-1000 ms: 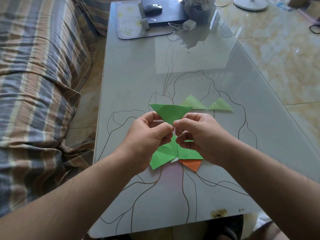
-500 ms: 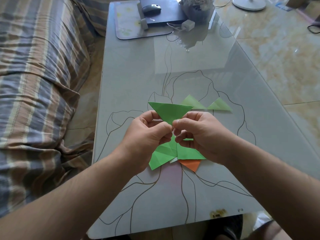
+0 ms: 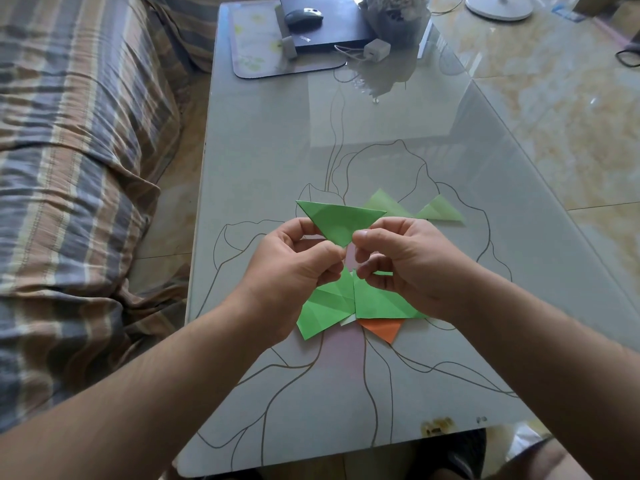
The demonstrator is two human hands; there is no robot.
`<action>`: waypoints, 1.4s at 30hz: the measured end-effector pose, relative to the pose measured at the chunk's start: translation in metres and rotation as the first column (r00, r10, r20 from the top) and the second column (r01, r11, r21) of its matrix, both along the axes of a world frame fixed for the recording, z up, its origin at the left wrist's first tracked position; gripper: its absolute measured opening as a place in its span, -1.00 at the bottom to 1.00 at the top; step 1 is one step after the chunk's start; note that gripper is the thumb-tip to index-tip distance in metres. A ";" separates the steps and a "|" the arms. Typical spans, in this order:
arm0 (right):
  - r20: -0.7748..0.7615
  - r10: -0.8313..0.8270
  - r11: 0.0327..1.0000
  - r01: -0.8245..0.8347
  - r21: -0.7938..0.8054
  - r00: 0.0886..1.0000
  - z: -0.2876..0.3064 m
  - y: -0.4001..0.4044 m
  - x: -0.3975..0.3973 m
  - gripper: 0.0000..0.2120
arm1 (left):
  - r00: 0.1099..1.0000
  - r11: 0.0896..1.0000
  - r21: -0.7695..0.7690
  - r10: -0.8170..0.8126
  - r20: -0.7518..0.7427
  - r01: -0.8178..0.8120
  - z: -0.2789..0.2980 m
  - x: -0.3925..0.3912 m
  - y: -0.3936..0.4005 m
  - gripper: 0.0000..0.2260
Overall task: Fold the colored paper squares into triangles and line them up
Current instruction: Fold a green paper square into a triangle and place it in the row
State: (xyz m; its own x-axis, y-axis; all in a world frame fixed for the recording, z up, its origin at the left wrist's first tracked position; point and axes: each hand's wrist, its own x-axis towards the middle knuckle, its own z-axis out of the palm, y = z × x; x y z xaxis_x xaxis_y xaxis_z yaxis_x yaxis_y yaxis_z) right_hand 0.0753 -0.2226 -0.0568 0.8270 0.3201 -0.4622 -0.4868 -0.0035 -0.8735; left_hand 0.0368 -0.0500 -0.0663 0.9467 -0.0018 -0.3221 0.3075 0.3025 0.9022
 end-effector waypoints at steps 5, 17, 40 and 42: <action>-0.029 -0.004 0.999 0.005 0.033 1.000 -0.001 0.000 -0.002 -0.83 | 1.000 1.000 0.000 0.004 0.001 -0.004 0.002 0.000 0.000 -0.79; -0.072 -0.056 0.994 0.063 0.087 0.996 -0.001 -0.002 0.002 -0.82 | 1.000 1.000 0.005 -0.002 0.006 0.002 0.000 0.001 0.001 -0.79; -0.088 -0.244 0.968 0.247 0.030 0.966 -0.002 -0.002 0.008 -0.82 | 1.000 1.000 0.015 0.015 -0.016 -0.014 0.001 0.003 0.001 -0.81; -0.088 -0.252 0.966 0.255 0.035 0.964 -0.001 -0.002 0.008 -0.82 | 1.000 1.000 0.022 0.015 -0.023 -0.014 0.001 0.003 0.001 -0.80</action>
